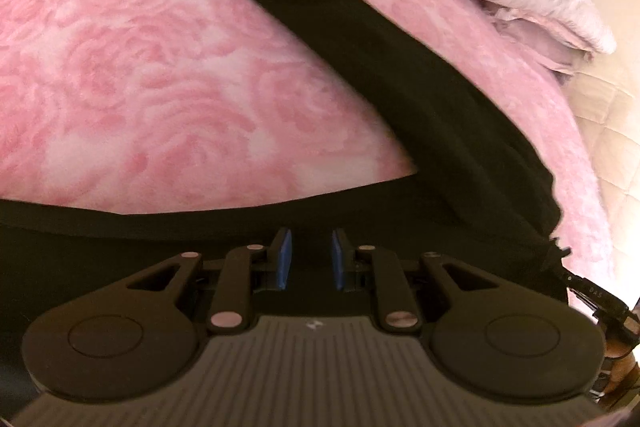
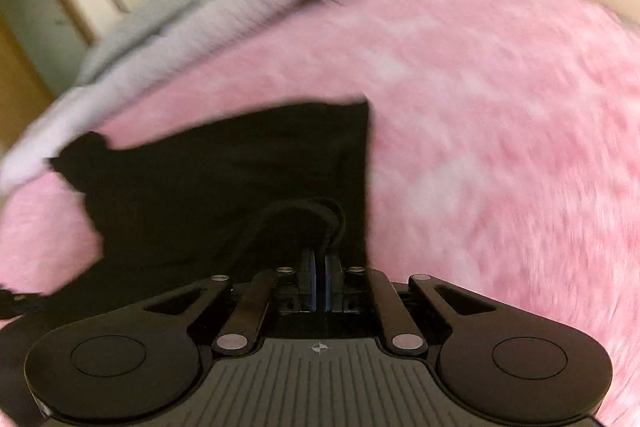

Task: Fold clothes

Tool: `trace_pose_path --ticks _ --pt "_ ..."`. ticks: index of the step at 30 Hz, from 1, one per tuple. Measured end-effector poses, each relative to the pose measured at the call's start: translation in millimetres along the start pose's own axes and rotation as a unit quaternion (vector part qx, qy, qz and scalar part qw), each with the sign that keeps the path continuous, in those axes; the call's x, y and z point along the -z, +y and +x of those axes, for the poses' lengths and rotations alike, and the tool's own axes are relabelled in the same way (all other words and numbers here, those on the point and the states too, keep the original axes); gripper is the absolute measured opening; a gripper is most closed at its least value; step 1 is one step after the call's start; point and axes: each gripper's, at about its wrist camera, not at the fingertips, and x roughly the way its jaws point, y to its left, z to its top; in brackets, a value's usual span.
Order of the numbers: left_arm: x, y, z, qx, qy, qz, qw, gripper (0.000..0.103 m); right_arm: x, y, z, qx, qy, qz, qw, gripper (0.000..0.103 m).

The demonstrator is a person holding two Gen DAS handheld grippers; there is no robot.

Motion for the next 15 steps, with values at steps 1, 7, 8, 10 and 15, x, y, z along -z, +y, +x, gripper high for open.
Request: trace_pose_path --ticks 1,7,8,10,15 --pt "0 1 -2 -0.001 -0.002 0.000 1.0000 0.016 2 1 6 0.013 -0.003 0.001 1.000 0.002" --pt "9 17 -12 -0.014 -0.014 0.000 0.9998 0.016 4 11 -7 0.064 -0.035 -0.013 0.997 0.002" --pt "12 21 -11 -0.020 -0.009 -0.006 0.9997 0.016 8 2 3 0.072 -0.016 0.007 0.997 0.003" --pt "15 26 -15 -0.025 -0.010 -0.012 0.9996 0.016 6 -5 5 0.069 -0.008 0.050 0.996 0.009" --pt "25 39 -35 -0.038 -0.015 -0.014 0.9991 0.016 -20 12 -16 0.093 0.019 0.052 0.994 0.023"
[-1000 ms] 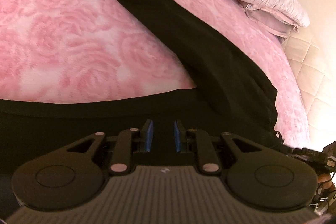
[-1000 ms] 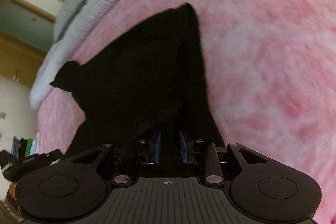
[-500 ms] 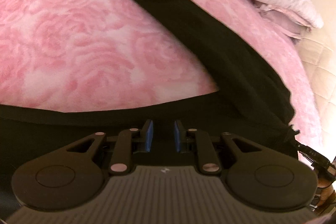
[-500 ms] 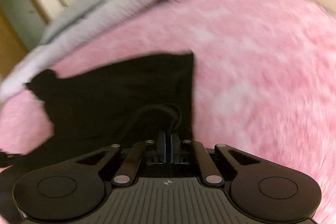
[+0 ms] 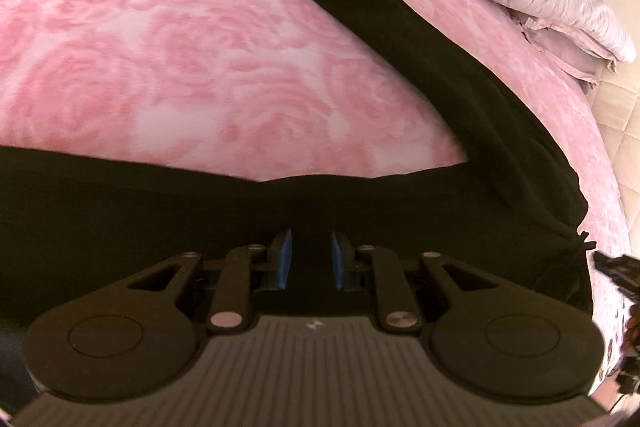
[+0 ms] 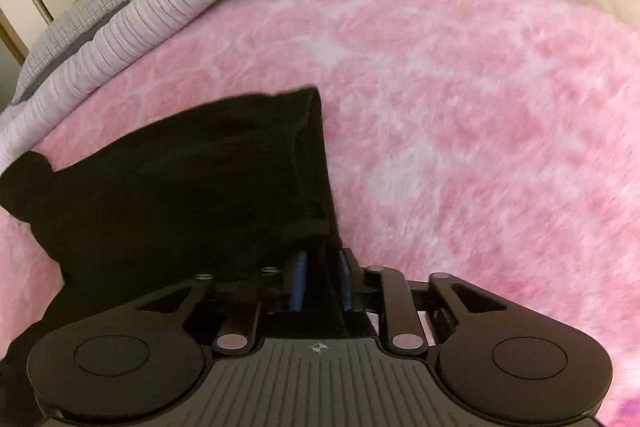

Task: Fold clothes

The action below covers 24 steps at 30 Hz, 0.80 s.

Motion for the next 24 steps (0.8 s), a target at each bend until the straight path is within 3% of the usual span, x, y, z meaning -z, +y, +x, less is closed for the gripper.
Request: trace_pose_path --ticks 3,6,9,13,17,22,24 --pt "3 14 -13 -0.012 -0.003 -0.001 0.9999 0.016 -4 4 -26 0.019 -0.017 0.012 1.000 0.033" --pt "1 33 -21 -0.022 0.000 -0.014 0.9997 0.016 -4 3 -24 0.037 0.032 0.043 0.998 0.036" --pt "-11 51 -29 -0.021 -0.006 -0.027 0.9994 0.016 -4 18 -15 0.009 0.058 0.061 0.996 0.036" --pt "-38 76 -27 -0.010 -0.018 -0.037 0.9991 0.016 -5 72 -2 -0.028 0.067 0.033 0.997 0.036" --pt "-79 104 -18 0.009 -0.026 -0.038 0.9989 0.016 -2 129 21 -0.076 0.085 0.061 0.992 0.036" --pt "-135 133 -1 0.030 -0.030 -0.014 0.9990 0.017 5 216 42 -0.057 0.061 -0.052 0.995 0.036" --pt "-157 145 7 0.045 -0.031 -0.023 0.9983 0.017 7 233 53 -0.087 0.070 -0.037 0.993 0.036"
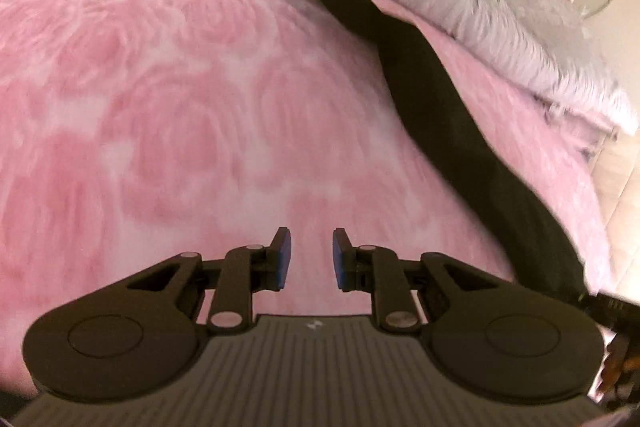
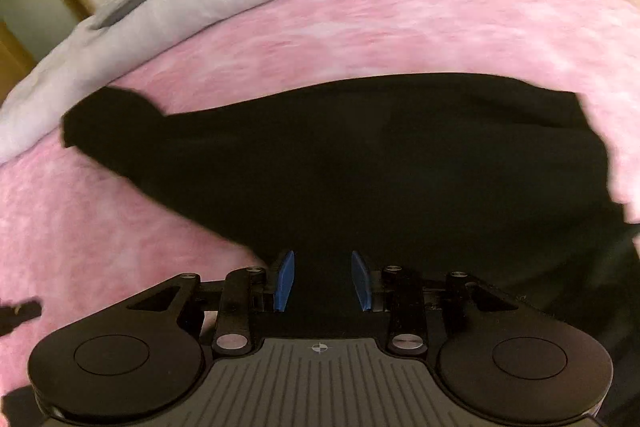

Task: Fold clothes

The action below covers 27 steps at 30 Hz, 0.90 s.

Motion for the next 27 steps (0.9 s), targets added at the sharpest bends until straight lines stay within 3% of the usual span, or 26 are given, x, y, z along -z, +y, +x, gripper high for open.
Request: trace_pose_path --ticks 2,4,9,12,16,19,21,24,27 --pt "-21 11 9 0.012 -0.005 -0.022 0.9997 0.020 1 1 14 -0.042 0.007 0.073 0.996 0.036" --pt "-35 22 18 0.025 -0.011 -0.056 0.9980 0.021 5 -3 29 -0.076 0.016 0.166 0.983 0.037" --pt "-61 39 39 0.054 -0.021 -0.140 0.9884 0.021 7 -26 52 -0.104 -0.015 0.345 0.933 0.037" --pt "-75 42 45 0.065 -0.028 -0.164 0.9839 0.024 -4 -40 54 -0.160 -0.043 0.417 0.894 0.039" --pt "-104 44 60 0.062 -0.046 -0.176 0.9814 0.028 -23 -58 72 -0.169 -0.019 0.489 0.855 0.046" --pt "-133 48 74 0.076 -0.076 -0.206 0.9726 0.031 -37 -64 93 -0.136 0.046 0.486 0.862 0.048" --pt "-156 50 84 0.087 -0.102 -0.226 0.9649 0.032 -38 -67 100 -0.132 0.053 0.482 0.865 0.048" --pt "-188 48 105 0.079 -0.126 -0.215 0.9652 0.033 -38 -68 103 -0.134 0.053 0.473 0.869 0.048" --pt "-206 45 131 0.062 -0.111 -0.210 0.9694 0.033 -31 -67 102 -0.140 0.055 0.473 0.868 0.048"
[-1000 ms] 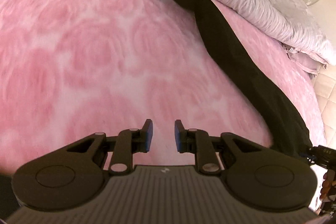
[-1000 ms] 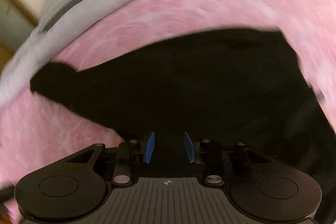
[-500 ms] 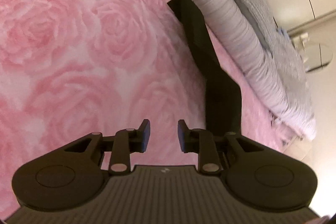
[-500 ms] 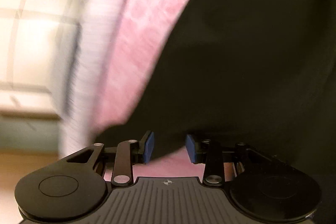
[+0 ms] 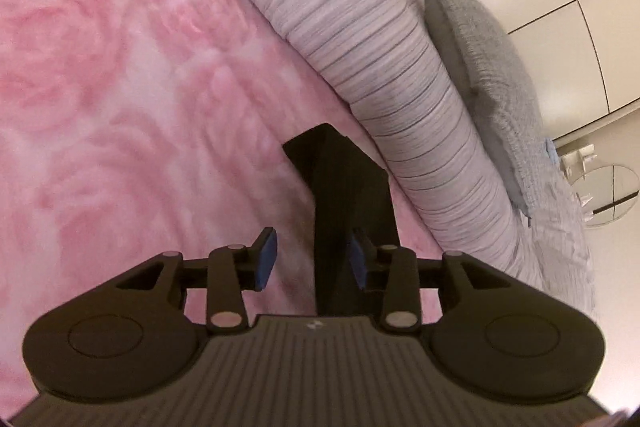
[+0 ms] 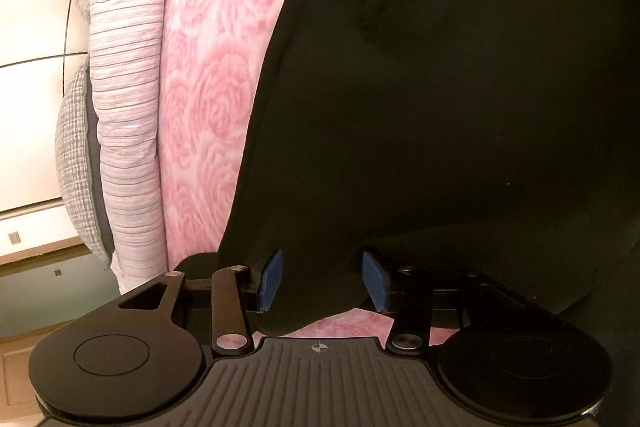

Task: Fold clothes

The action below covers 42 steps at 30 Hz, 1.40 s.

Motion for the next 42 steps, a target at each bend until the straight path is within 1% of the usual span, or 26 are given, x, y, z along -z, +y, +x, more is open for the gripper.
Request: trace_pose_path --ticks 1,3,4,5,7,10,11,12,14,15,16,18,19,20,22,23,24,26,29,32,35,37,39,40,41,42 --pt "-1 -1 7 0.002 0.004 0.004 1.0000 0.029 2 -2 -1 -0.002 0.002 0.001 1.000 0.048" --pt "0 -4 14 0.011 0.004 0.019 0.9998 0.006 2 -5 -2 -0.008 0.004 0.002 1.000 0.048" --pt "4 -8 6 0.010 -0.007 0.035 0.9993 0.000 1 -5 -5 -0.011 0.000 -0.001 1.000 0.048" --pt "7 -11 -2 0.010 -0.018 0.051 0.9985 0.000 0 -5 -8 -0.014 -0.008 -0.006 1.000 0.048" --pt "15 -20 -38 0.017 -0.052 0.073 0.9958 0.000 -1 -4 -16 -0.018 -0.024 -0.018 0.999 0.048" --pt "18 -37 -110 0.048 -0.089 0.059 0.9932 0.000 0 -1 -29 -0.018 -0.060 -0.051 0.997 0.048" --pt "16 -50 -134 0.050 -0.106 0.073 0.9904 0.000 0 1 -33 -0.017 -0.069 -0.063 0.995 0.048" --pt "11 -66 -145 0.046 -0.121 0.105 0.9861 0.000 0 3 -35 -0.013 -0.074 -0.075 0.994 0.048" --pt "0 -99 -167 0.038 -0.150 0.167 0.9738 0.001 0 7 -38 -0.010 -0.078 -0.095 0.992 0.048" --pt "-5 -110 -163 0.031 -0.146 0.184 0.9715 0.003 1 9 -38 -0.009 -0.078 -0.101 0.992 0.048" --pt "-14 -120 -151 0.012 -0.130 0.197 0.9716 0.008 2 11 -38 -0.010 -0.077 -0.102 0.992 0.048" --pt "-30 -120 -113 -0.045 -0.082 0.210 0.9732 0.012 7 14 -37 -0.019 -0.072 -0.106 0.992 0.048" --pt "-34 -108 -95 -0.089 -0.061 0.207 0.9724 0.020 10 17 -37 -0.021 -0.069 -0.110 0.991 0.048" --pt "-39 -97 -77 -0.133 -0.039 0.203 0.9693 0.019 13 20 -37 -0.021 -0.065 -0.118 0.991 0.048" --pt "-44 -62 -53 -0.209 0.012 0.172 0.9625 0.020 22 25 -38 -0.019 -0.059 -0.140 0.988 0.048" --pt "-45 -47 -52 -0.216 0.025 0.151 0.9642 0.020 25 27 -40 -0.017 -0.056 -0.155 0.986 0.048" --pt "-42 -34 -60 -0.211 0.025 0.131 0.9684 0.020 29 29 -41 -0.013 -0.053 -0.170 0.984 0.048" --pt "-32 -5 -80 -0.199 0.018 0.091 0.9756 0.026 37 27 -44 0.001 -0.049 -0.202 0.978 0.048" --pt "-10 34 -107 -0.195 0.018 0.024 0.9803 0.029 47 13 -48 0.028 -0.051 -0.221 0.973 0.048" --pt "10 67 -116 -0.159 0.019 -0.062 0.9851 0.030 52 9 -39 0.050 -0.056 -0.213 0.974 0.048" --pt "17 75 -107 -0.113 0.003 -0.122 0.9860 0.031 49 5 -46 0.057 -0.060 -0.207 0.975 0.048" --pt "15 72 -92 -0.092 -0.014 -0.129 0.9873 0.032 47 7 -41 0.060 -0.059 -0.209 0.974 0.048" --pt "12 70 -77 -0.080 -0.024 -0.128 0.9883 0.029 50 11 -30 0.063 -0.057 -0.215 0.973 0.048" --pt "10 65 -73 -0.085 -0.020 -0.108 0.9903 0.012 51 12 -29 0.064 -0.055 -0.215 0.973 0.048" --pt "8 61 -69 -0.090 -0.017 -0.089 0.9918 0.001 52 13 -29 0.065 -0.055 -0.216 0.973 0.048" --pt "5 52 -73 -0.085 -0.018 -0.048 0.9951 0.001 53 14 -29 0.067 -0.055 -0.216 0.973 0.048"
